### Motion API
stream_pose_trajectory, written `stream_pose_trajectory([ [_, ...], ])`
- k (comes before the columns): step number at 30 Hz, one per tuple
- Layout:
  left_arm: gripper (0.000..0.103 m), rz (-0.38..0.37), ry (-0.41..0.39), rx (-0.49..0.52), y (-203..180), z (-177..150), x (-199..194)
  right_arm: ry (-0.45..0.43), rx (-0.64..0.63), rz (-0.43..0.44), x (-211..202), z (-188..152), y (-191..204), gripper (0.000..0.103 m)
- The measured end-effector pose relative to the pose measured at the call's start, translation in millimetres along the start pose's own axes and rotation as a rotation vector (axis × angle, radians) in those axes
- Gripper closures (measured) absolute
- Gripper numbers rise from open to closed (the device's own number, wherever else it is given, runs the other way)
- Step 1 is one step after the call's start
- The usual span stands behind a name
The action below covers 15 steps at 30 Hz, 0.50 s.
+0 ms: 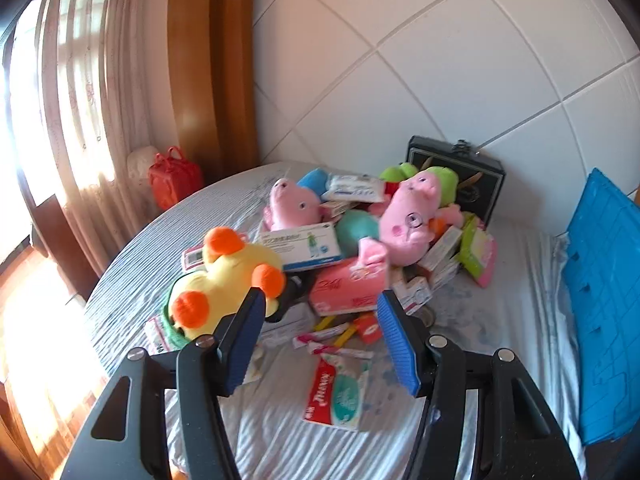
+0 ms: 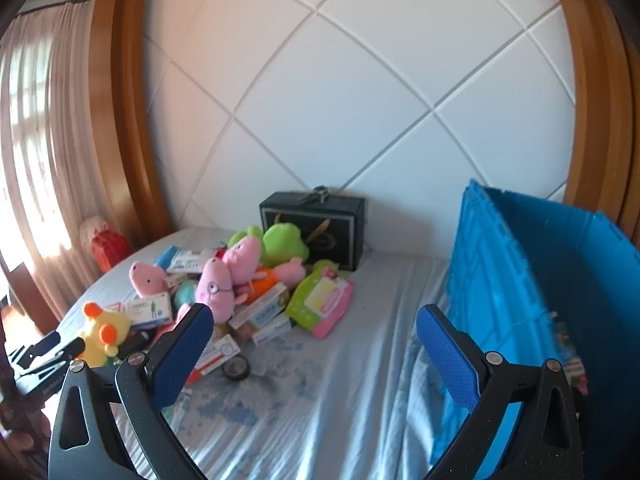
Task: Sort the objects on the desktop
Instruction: 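Grasp the Tylenol Cold box with the left gripper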
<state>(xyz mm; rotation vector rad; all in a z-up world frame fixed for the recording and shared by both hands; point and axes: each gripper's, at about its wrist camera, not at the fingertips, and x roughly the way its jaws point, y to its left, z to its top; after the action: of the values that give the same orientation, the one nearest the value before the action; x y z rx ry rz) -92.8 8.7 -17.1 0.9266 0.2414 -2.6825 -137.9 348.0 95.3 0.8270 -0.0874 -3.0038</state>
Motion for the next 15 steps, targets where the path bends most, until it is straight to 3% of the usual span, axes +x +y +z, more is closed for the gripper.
stream_pose_trajectory([
  [3,0.046,0.039,0.055,-0.025,35.7,-19.0,21.5,0.089,0.000,0.037,35.5,-17.8,20.2,0.000],
  [7,0.046,0.023,0.152,-0.054,59.3,-49.9,51.7,0.211,-0.013,0.045,81.2,-44.9,38.8,0.000],
  [15,0.046,-0.131,0.340,0.009,21.5,-93.2,112.2,0.410,-0.042,0.022,128.7,-100.5,45.3,0.000],
])
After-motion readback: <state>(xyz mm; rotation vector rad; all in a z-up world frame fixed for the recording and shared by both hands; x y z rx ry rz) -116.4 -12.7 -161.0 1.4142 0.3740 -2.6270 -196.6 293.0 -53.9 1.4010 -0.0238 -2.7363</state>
